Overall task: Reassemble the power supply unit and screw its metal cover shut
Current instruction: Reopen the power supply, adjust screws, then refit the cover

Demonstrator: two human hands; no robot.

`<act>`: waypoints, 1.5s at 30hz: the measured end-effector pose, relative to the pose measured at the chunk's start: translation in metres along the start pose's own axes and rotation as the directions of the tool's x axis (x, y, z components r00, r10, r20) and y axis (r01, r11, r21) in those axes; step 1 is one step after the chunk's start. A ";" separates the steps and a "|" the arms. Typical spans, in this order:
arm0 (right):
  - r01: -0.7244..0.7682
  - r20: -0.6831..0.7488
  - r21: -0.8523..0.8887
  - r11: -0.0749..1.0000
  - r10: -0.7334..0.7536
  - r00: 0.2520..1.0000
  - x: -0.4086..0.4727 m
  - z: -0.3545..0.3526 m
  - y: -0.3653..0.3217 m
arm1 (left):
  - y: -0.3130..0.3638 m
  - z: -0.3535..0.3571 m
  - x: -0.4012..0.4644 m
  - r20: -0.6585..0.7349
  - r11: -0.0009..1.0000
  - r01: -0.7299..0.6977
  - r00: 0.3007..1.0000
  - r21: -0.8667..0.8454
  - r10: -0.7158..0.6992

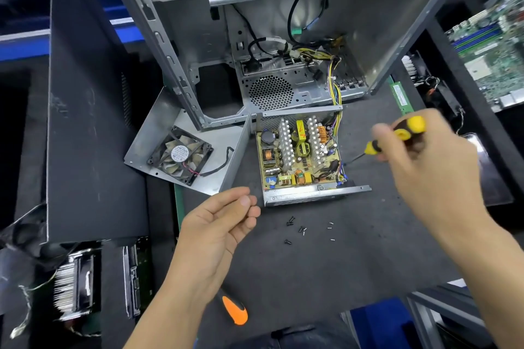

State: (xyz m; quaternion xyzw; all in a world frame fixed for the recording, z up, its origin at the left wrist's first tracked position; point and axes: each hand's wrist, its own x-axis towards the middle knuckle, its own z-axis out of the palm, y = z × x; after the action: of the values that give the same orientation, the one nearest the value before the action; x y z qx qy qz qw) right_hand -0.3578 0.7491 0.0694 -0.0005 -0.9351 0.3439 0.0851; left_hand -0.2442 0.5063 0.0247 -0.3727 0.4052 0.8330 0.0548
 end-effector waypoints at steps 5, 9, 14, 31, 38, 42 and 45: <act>-0.077 -0.094 0.535 0.841 0.150 0.984 0.006 0.003 -0.032 | 0.004 0.004 0.002 0.013 0.999 -0.008 1.000 -0.041 0.009; -0.236 0.120 0.702 0.671 0.216 0.969 -0.015 0.025 -0.048 | 0.006 0.010 0.001 0.032 0.996 0.000 0.999 -0.088 0.002; -0.301 0.181 0.736 0.607 0.253 0.950 -0.027 0.040 -0.053 | 0.007 0.012 -0.001 0.050 0.993 -0.006 0.999 -0.122 0.012; -0.354 0.236 0.742 0.569 0.273 0.933 -0.034 0.053 -0.062 | 0.011 0.007 0.006 0.060 0.989 -0.048 0.997 -0.139 0.057; -0.374 0.244 0.729 0.573 0.293 0.925 -0.035 0.054 -0.061 | 0.010 0.005 0.008 0.059 0.991 -0.072 0.995 -0.112 0.079; -0.390 0.252 0.725 0.568 0.310 0.917 -0.036 0.054 -0.062 | 0.010 0.005 0.009 0.057 0.990 -0.134 0.989 -0.052 0.137; -0.399 0.254 0.719 0.569 0.318 0.913 -0.035 0.053 -0.063 | 0.007 0.004 0.008 0.059 0.983 -0.181 0.981 -0.027 0.183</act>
State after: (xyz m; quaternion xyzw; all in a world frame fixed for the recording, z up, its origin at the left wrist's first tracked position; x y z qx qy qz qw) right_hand -0.3281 0.6646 0.0649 -0.1379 -0.6875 0.7119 -0.0392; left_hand -0.2551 0.5027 0.0257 -0.3088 0.4267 0.8499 -0.0132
